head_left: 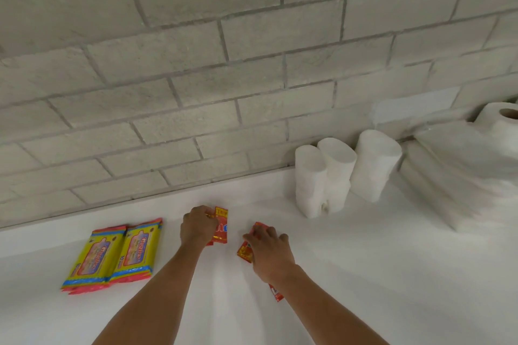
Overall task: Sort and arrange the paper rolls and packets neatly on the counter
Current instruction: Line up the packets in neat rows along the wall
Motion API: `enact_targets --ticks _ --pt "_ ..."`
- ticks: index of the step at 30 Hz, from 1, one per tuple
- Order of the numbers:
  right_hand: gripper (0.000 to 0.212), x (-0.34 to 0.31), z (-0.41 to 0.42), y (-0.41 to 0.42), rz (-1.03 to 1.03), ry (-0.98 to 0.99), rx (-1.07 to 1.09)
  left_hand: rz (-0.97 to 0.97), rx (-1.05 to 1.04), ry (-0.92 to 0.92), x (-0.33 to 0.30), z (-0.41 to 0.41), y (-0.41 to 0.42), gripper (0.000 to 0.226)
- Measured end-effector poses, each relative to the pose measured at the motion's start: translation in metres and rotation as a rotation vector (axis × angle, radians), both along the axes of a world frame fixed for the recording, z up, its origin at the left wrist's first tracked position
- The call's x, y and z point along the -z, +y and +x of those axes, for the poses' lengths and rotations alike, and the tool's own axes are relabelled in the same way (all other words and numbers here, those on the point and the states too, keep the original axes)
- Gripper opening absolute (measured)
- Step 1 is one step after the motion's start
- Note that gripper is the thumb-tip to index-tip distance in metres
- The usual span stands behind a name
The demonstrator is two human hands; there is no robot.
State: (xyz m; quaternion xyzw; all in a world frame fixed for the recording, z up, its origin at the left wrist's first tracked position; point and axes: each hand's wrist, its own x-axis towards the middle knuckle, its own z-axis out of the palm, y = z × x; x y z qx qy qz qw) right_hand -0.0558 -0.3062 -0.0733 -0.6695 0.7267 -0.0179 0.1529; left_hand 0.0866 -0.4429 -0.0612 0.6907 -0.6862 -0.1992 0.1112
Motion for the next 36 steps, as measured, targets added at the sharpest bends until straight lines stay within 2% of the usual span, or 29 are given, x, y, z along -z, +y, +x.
enact_targets --ticks 7,13,18,22,27,33,36 --pt "0.064 0.000 -0.008 -0.008 0.039 0.114 -0.009 -0.031 0.030 -0.006 0.003 -0.006 0.003 0.031" --pt "0.047 0.001 -0.016 -0.010 0.001 0.067 0.104 -0.069 0.056 -0.045 0.002 -0.009 0.008 0.026" --pt "0.047 0.000 -0.022 -0.014 0.063 -0.014 0.223 -0.084 0.054 0.003 0.001 -0.009 0.011 0.023" --pt "0.042 0.003 -0.027 -0.016 0.101 -0.231 0.365 -0.103 0.037 0.137 -0.004 -0.009 0.021 0.022" --pt "0.023 0.000 -0.037 -0.015 0.066 -0.444 0.430 -0.137 0.077 0.301 -0.012 -0.011 0.046 0.016" --pt "0.027 -0.019 -0.038 -0.012 -0.008 -1.009 0.578 -0.004 0.097 0.509 -0.006 -0.007 0.069 0.013" --pt "0.020 -0.030 -0.034 -0.010 -0.047 -1.172 0.550 0.072 0.088 0.631 -0.015 -0.015 0.084 0.016"
